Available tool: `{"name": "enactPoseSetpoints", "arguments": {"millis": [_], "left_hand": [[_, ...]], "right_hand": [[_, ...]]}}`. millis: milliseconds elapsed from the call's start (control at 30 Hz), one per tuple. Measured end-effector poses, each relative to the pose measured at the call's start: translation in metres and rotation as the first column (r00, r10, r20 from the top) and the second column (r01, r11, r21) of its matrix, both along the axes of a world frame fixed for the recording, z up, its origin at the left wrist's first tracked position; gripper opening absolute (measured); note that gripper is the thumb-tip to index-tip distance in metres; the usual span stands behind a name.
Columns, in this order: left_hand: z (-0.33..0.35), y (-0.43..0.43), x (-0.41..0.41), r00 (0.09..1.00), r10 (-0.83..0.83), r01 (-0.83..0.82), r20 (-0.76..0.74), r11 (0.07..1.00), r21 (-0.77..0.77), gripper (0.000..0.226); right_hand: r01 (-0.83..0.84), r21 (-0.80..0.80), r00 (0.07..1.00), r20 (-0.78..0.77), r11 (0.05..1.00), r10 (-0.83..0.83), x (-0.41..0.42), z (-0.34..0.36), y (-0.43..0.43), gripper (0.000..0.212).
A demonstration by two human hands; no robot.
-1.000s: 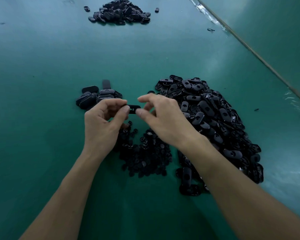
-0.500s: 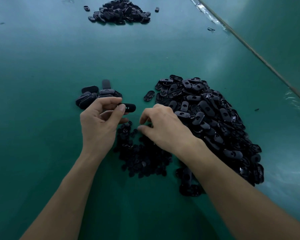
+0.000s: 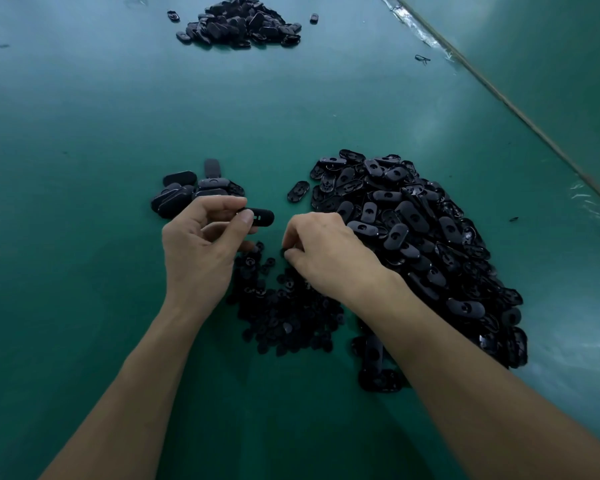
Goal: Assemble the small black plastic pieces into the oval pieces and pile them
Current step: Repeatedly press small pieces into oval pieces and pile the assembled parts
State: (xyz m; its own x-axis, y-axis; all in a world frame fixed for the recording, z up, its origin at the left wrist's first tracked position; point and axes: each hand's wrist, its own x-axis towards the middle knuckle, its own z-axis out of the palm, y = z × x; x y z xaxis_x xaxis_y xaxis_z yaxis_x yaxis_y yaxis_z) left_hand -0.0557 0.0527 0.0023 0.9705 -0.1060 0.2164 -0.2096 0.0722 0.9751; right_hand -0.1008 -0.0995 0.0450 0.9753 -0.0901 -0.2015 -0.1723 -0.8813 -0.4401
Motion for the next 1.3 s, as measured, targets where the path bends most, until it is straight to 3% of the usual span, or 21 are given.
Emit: {"name": "enactPoseSetpoints", "arguments": {"millis": [400, 500, 633, 800, 1000, 1300], "left_hand": [[-0.001, 0.002, 0.001, 1.0, 0.002, -0.003, 0.018, 1.0, 0.016, 0.015], [0.0, 0.001, 0.001, 1.0, 0.016, -0.016, 0.02, 1.0, 0.013, 0.015], [0.001, 0.001, 0.0, 1.0, 0.025, -0.024, 0.005, 1.0, -0.01, 0.015], [0.001, 0.001, 0.0, 0.999, 0.036, -0.036, -0.006, 0.999, -0.023, 0.014], [0.001, 0.001, 0.0, 0.999, 0.041, -0.041, -0.017, 0.999, -0.022, 0.014], [0.002, -0.001, -0.001, 0.999, -0.014, 0.014, -0.039, 1.0, -0.011, 0.02]], "right_hand": [[-0.068, 0.022, 0.998, -0.012, 0.997, 0.068, 0.003, 0.004, 0.004, 0.008], [-0.053, 0.109, 0.998, 0.049, 0.993, 0.048, 0.002, 0.006, 0.005, 0.002], [0.003, 0.203, 0.986, 0.163, 0.979, -0.037, 0.003, 0.01, 0.002, 0.009], [0.019, 0.189, 0.986, 0.16, 0.982, -0.05, 0.004, 0.01, -0.002, 0.029], [0.054, 0.288, 0.964, 0.234, 0.956, -0.125, 0.003, 0.008, -0.005, 0.02], [-0.031, 0.282, 0.903, 0.419, 0.959, -0.094, 0.003, 0.014, 0.003, 0.016]]}}
